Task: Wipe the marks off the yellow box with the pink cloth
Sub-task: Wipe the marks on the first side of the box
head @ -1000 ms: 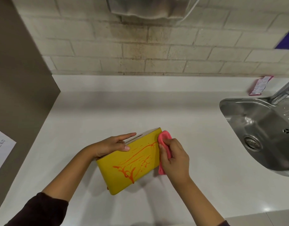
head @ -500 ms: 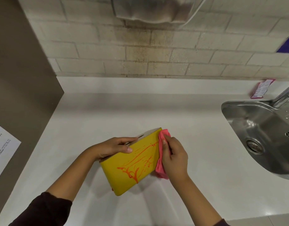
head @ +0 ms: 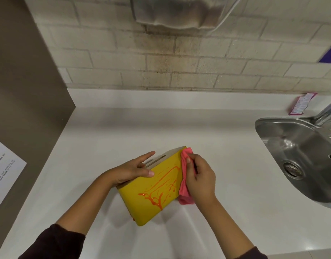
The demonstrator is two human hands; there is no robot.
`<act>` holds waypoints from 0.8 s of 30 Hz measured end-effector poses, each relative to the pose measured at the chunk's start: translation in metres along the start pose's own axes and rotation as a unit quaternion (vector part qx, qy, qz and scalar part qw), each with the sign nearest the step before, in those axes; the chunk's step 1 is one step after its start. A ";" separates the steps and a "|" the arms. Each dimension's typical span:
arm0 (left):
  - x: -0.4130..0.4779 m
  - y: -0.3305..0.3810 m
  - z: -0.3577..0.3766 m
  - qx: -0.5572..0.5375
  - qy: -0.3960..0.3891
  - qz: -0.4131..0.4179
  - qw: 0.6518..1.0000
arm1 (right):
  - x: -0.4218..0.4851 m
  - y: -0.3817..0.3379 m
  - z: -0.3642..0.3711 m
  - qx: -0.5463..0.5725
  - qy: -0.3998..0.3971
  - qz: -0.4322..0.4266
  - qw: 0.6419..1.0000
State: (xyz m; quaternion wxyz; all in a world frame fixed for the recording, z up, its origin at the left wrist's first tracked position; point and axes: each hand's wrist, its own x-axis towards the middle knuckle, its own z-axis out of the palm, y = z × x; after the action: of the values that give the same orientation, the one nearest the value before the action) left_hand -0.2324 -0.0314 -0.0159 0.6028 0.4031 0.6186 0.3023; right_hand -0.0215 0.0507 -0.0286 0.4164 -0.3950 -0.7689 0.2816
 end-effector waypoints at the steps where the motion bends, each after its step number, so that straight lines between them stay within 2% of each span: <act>1: 0.000 0.000 0.001 0.002 0.005 -0.001 1.000 | -0.001 -0.001 -0.001 -0.012 -0.008 -0.021 1.000; 5: -0.002 -0.001 0.002 0.007 0.032 -0.012 0.999 | -0.009 0.000 -0.008 -0.042 -0.099 -0.141 0.984; 7: -0.002 -0.001 0.001 0.007 0.036 -0.016 0.999 | -0.008 0.006 -0.015 -0.055 -0.131 -0.173 0.975; 9: -0.001 -0.001 0.001 0.007 0.035 -0.016 0.999 | -0.004 0.011 -0.018 -0.057 -0.120 -0.147 0.980; 12: 0.000 -0.003 0.001 0.014 0.037 -0.015 0.999 | 0.003 0.010 -0.013 -0.035 -0.044 -0.042 0.998; 14: 0.001 -0.004 0.001 0.016 0.038 -0.014 0.999 | 0.007 0.006 -0.006 -0.028 -0.020 -0.010 0.999; 17: 0.001 -0.003 -0.001 0.006 0.040 -0.013 0.999 | 0.007 -0.001 0.001 -0.026 -0.036 -0.035 0.998; 22: 0.003 -0.004 -0.001 -0.003 0.044 -0.017 0.999 | -0.003 0.000 -0.009 -0.042 -0.144 -0.157 0.976; 24: 0.003 -0.006 0.000 -0.002 0.039 -0.018 0.999 | -0.001 0.006 -0.014 -0.046 -0.153 -0.159 0.974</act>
State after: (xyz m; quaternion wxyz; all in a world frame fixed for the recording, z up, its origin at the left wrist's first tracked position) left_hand -0.2330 -0.0317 -0.0222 0.5845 0.3788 0.6478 0.3085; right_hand -0.0063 0.0544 -0.0266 0.3141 -0.2388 -0.8888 0.2331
